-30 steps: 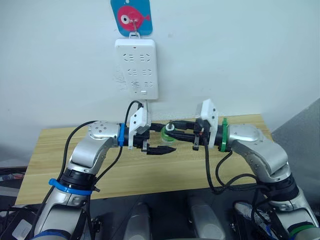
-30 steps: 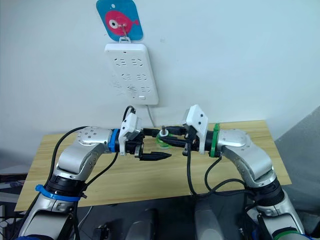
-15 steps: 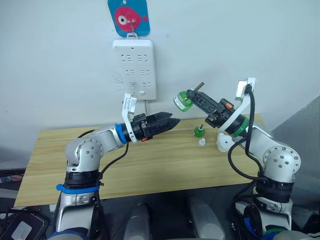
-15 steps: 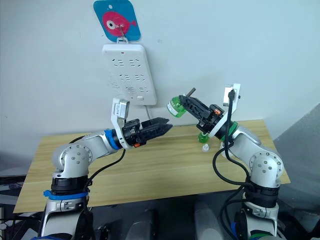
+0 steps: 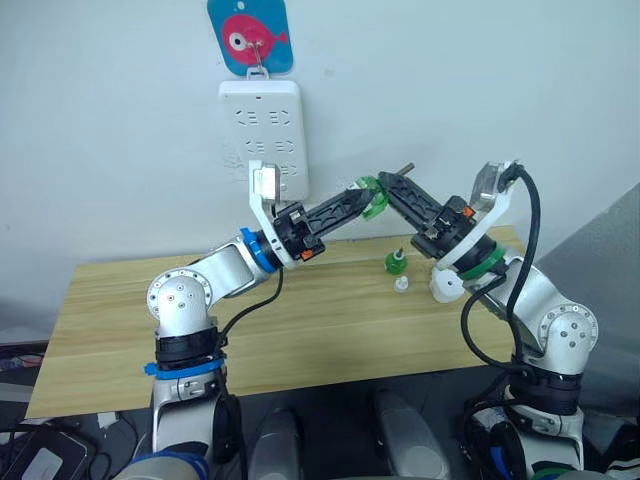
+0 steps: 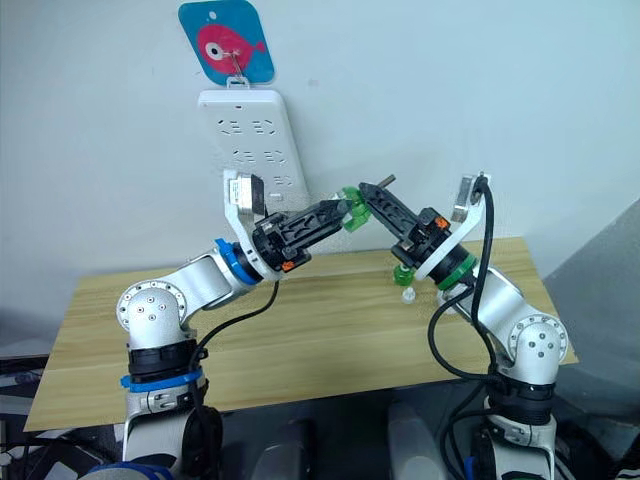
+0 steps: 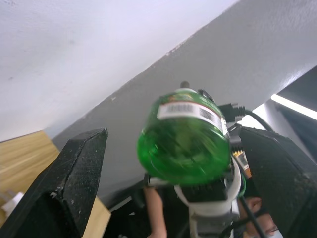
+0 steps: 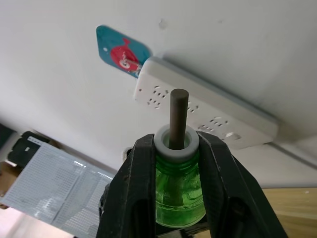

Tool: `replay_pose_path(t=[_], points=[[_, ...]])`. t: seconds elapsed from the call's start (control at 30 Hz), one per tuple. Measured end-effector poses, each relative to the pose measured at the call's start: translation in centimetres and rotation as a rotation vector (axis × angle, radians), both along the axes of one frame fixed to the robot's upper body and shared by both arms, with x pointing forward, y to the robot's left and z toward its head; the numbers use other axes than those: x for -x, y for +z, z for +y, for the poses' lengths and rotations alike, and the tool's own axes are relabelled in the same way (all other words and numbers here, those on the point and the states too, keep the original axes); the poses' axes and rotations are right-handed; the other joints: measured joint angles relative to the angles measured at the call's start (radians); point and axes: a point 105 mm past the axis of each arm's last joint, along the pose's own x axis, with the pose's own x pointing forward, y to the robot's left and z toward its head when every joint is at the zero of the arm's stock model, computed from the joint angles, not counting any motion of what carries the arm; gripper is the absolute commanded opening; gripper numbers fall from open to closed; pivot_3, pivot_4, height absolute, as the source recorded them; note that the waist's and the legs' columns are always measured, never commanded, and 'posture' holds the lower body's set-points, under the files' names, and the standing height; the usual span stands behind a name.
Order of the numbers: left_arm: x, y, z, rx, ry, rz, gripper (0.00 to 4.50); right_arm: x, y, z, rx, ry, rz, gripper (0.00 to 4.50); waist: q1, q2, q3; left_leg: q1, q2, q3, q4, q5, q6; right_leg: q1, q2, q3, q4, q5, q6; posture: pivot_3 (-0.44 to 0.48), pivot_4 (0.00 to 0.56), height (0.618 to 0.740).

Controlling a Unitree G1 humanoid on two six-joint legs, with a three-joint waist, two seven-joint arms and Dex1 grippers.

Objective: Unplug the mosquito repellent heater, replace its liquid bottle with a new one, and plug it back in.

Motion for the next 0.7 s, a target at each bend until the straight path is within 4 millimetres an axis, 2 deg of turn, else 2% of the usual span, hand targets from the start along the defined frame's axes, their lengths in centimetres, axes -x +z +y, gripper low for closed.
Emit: replay_pose_path(t=[0.3,0.4,0.57,0.7], points=[[0.12,0.55,-0.06,0.035,-0.004,0.020,4.50,-0.01,0.21,0.33,-0.010,0.005,0.007,0.81,0.001,0.000,0.000,0.000,0.000,0.000,0.000,0.000,0.000,0.000,0.000,0.000,0.000,0.000,0.000,-0.188,0.188,0.725],[0.22,0.61,-0.16,0.039,-0.012,0.023,3.89,-0.05,0.29,0.38,-0.017,0.003,0.008,0.81,0.001,0.000,0.000,0.000,0.000,0.000,0.000,0.000,0.000,0.000,0.000,0.000,0.000,0.000,0.000,-0.188,0.187,0.725],[0.38,0.60,-0.29,0.042,-0.025,0.025,2.39,-0.08,0.32,0.42,-0.016,0.003,0.009,0.81,0.001,0.000,0.000,0.000,0.000,0.000,0.000,0.000,0.000,0.000,0.000,0.000,0.000,0.000,0.000,-0.187,0.188,0.725],[0.39,0.66,-0.26,0.050,-0.025,0.024,2.32,-0.07,0.39,0.48,-0.024,0.005,0.011,0.81,0.001,0.000,0.000,0.000,0.000,0.000,0.000,0.000,0.000,0.000,0.000,0.000,0.000,0.000,0.000,-0.188,0.188,0.725]])
